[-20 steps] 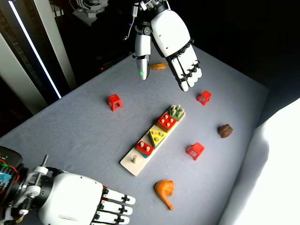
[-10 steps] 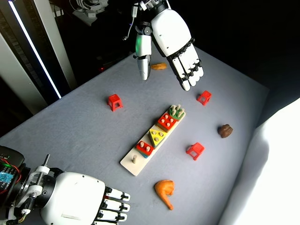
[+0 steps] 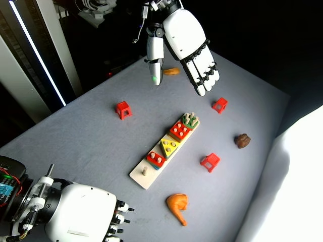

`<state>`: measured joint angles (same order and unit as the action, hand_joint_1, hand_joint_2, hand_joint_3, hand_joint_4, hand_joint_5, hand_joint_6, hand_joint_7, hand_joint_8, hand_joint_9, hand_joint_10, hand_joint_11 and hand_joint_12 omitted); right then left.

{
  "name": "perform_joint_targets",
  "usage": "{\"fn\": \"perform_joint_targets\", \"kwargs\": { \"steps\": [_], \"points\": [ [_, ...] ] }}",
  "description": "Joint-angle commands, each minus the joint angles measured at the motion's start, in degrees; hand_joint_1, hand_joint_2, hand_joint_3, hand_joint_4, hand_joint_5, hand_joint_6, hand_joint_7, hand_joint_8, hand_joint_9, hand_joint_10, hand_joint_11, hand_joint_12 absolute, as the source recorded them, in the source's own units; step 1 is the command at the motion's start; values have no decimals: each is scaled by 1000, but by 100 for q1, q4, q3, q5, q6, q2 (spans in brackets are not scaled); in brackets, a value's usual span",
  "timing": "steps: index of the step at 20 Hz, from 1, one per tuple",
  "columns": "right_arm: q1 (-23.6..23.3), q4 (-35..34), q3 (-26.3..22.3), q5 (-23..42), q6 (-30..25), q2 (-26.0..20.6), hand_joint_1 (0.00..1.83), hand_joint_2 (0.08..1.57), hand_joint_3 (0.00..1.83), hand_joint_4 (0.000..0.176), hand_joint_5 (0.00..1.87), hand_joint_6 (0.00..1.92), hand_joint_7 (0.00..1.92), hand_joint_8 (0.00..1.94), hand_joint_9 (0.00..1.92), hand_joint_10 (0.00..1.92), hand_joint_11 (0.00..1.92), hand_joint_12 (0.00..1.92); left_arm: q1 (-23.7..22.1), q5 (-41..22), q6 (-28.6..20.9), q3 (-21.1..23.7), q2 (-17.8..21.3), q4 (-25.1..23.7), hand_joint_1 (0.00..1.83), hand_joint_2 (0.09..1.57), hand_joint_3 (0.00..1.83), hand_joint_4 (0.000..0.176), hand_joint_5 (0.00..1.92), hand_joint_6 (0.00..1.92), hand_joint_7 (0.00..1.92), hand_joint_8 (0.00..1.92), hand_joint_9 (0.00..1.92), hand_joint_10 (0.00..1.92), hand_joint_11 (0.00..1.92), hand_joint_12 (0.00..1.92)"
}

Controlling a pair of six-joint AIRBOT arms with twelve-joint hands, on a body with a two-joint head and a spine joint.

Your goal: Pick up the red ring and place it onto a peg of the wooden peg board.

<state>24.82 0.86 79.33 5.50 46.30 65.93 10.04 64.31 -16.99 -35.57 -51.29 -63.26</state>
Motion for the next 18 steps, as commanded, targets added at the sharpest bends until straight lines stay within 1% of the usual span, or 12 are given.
{"fn": "perform_joint_targets", "kwargs": {
  "steps": [1,6,9,11,12,13,14,18],
  "points": [
    [-140,-28,15,425,-91,-36,1214,1122,1,21,928,1087,1028,901,1210,95,739,1202,-100,45,-15,5,-14,-506,0,1185,13,0,0,0,0,0,0,0,0,0],
    [-611,-28,-164,608,-91,-71,1211,1127,0,23,921,1103,1015,914,1197,87,718,1205,-106,75,-14,17,-22,-498,0,1187,11,0,0,0,0,0,0,0,0,0],
    [-933,-28,-345,684,-81,-22,1214,1121,0,23,938,1088,1023,892,1203,82,741,1170,-104,95,-14,24,-29,-450,0,1190,11,0,1,0,0,0,0,0,0,0],
    [-1009,-30,-350,689,-71,73,1212,1125,1,23,930,1098,1013,908,1203,78,737,1171,-104,95,-18,21,-32,-436,0,1188,10,0,0,0,0,0,0,0,0,0],
    [-1024,-30,-349,689,-54,114,1207,1136,2,21,904,1135,992,949,1193,71,722,1185,-105,95,-28,21,-32,-435,0,1193,11,0,0,0,0,0,0,0,0,0],
    [-1039,-30,-349,687,36,199,1206,1137,1,22,904,1137,990,949,1196,71,725,1188,-108,95,-28,20,-32,-436,0,1194,11,0,0,0,0,0,0,0,0,0],
    [-1049,-30,-349,671,115,268,1212,1124,0,24,933,1092,1017,905,1203,68,732,1175,-111,95,-29,20,-32,-436,0,1188,7,0,0,0,0,0,0,0,0,0],
    [-1029,-31,-302,664,600,530,1212,1125,1,22,923,1098,1019,910,1198,62,724,1184,-127,219,-29,37,-32,-437,0,1186,5,0,0,0,0,0,0,0,0,0]
  ]
}}
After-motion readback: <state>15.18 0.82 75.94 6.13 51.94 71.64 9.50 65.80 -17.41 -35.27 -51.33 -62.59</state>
